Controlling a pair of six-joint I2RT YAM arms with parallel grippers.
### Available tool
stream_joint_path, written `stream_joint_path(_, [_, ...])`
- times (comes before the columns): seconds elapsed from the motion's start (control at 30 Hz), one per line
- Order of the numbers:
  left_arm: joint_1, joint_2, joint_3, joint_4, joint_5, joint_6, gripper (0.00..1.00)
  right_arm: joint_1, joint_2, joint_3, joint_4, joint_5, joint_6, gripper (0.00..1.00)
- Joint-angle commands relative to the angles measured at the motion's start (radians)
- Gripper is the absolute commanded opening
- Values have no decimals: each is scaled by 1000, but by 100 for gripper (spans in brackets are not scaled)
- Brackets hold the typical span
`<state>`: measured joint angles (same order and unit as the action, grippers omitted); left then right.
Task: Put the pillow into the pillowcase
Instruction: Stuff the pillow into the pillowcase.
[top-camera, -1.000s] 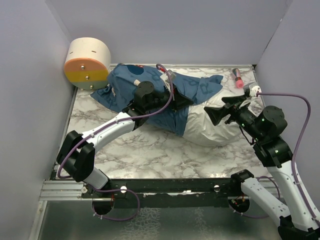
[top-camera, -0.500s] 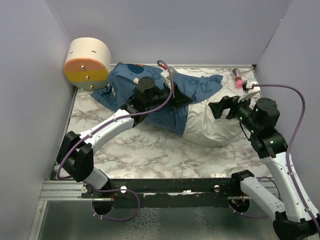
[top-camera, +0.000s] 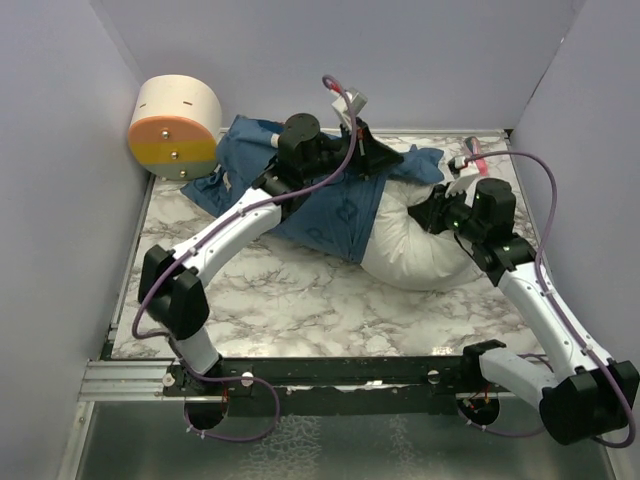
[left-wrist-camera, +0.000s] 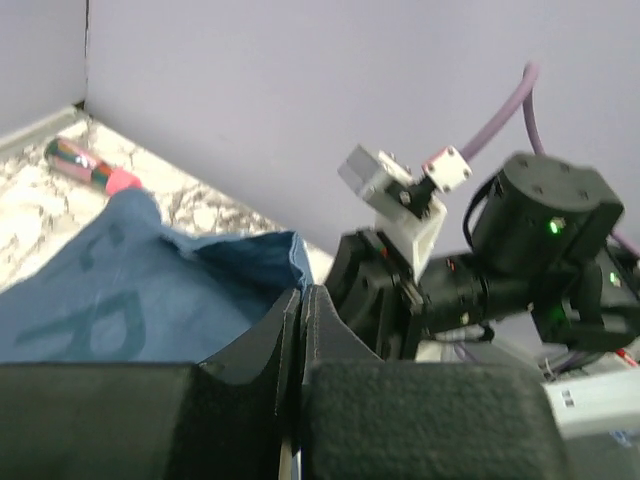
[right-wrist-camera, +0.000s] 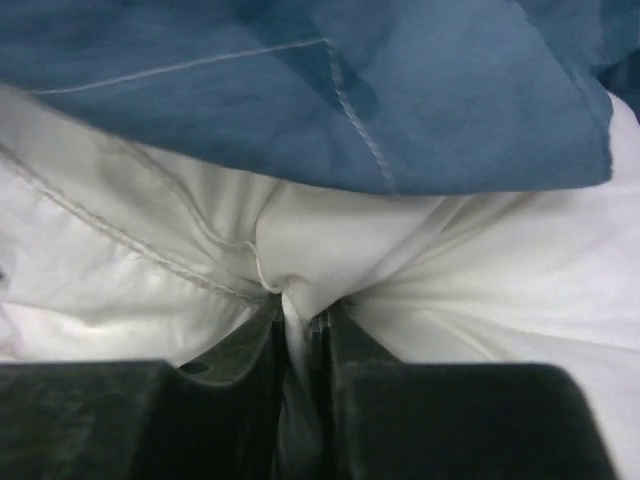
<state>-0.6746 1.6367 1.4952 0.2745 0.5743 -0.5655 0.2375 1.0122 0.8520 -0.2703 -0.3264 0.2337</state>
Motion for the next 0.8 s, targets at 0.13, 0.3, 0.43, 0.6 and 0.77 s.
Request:
stream_joint_path(0.13, [-29,317,593,-3,60,-120,0,3,168,238,394,-152,170,1])
stream_joint_path(0.3, [-29,429,881,-40,94,-206,0,0,188,371,594,-130,167,1])
stream_joint_path(0.43, [-37,225,461,106,96,-190,0,0,84,162,599,-156,94,1])
stream_joint_path(0.6, [-48,-60,-227,331,50,-182,0,2,4,-288,681,-202,149,3])
stream_joint_path(0.77, [-93,-170,-626,388,29,-187,0,70,15,-493,816,-412,232,7])
